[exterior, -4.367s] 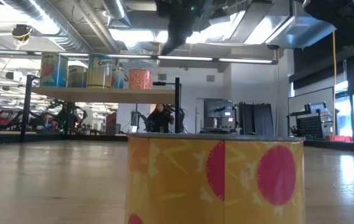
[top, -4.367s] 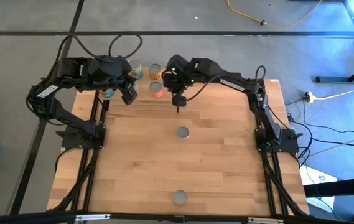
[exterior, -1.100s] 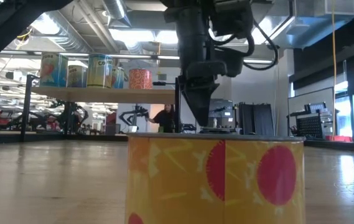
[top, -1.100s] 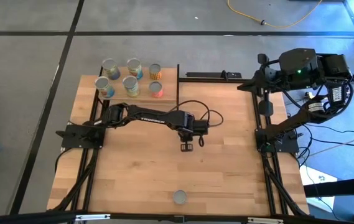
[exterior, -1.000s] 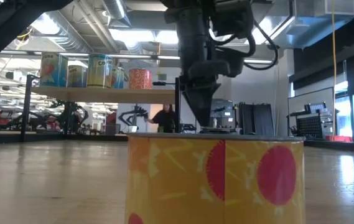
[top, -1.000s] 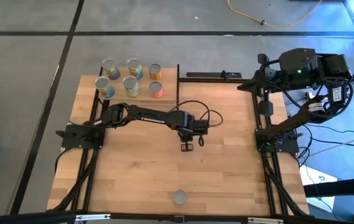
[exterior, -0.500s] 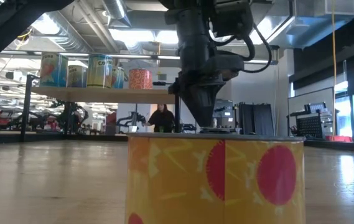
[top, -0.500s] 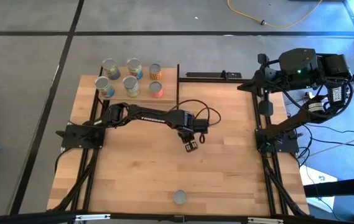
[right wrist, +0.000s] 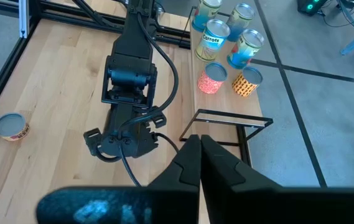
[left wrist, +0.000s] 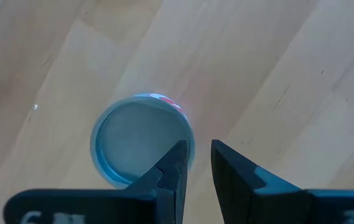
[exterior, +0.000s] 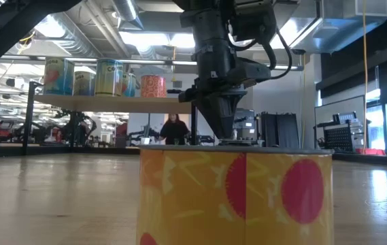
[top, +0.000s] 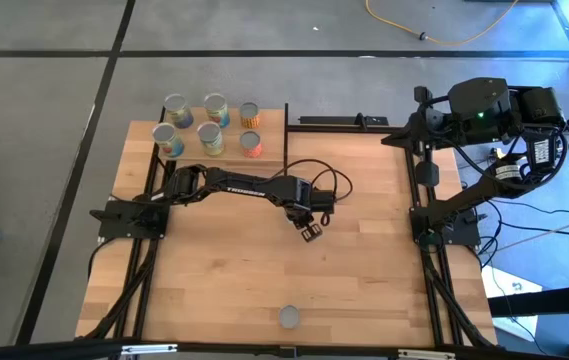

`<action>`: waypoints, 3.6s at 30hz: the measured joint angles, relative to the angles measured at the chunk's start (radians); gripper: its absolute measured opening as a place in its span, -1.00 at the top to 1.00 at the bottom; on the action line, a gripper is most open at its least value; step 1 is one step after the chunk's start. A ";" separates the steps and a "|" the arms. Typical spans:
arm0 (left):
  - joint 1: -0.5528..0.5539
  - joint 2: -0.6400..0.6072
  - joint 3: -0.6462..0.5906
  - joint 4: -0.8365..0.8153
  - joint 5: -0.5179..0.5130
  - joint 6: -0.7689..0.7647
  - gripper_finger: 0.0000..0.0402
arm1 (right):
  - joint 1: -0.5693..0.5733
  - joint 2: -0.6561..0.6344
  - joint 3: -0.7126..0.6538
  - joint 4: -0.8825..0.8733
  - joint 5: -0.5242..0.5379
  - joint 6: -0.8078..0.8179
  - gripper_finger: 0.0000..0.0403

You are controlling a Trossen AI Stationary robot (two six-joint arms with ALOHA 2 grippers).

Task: Pick and place cans onto a shelf
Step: Put the blue tuna can on the shelf

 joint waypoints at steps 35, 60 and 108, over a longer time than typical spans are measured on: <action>-0.003 0.030 0.000 0.006 -0.045 -0.097 0.68 | 0.000 0.000 0.000 0.000 0.000 0.001 0.97; -0.002 0.030 0.000 0.019 -0.050 -0.119 0.68 | 0.000 0.000 0.000 0.000 0.000 -0.002 0.97; 0.000 0.059 0.073 -0.099 0.098 0.122 0.99 | 0.000 0.001 0.000 0.000 -0.094 -0.027 0.97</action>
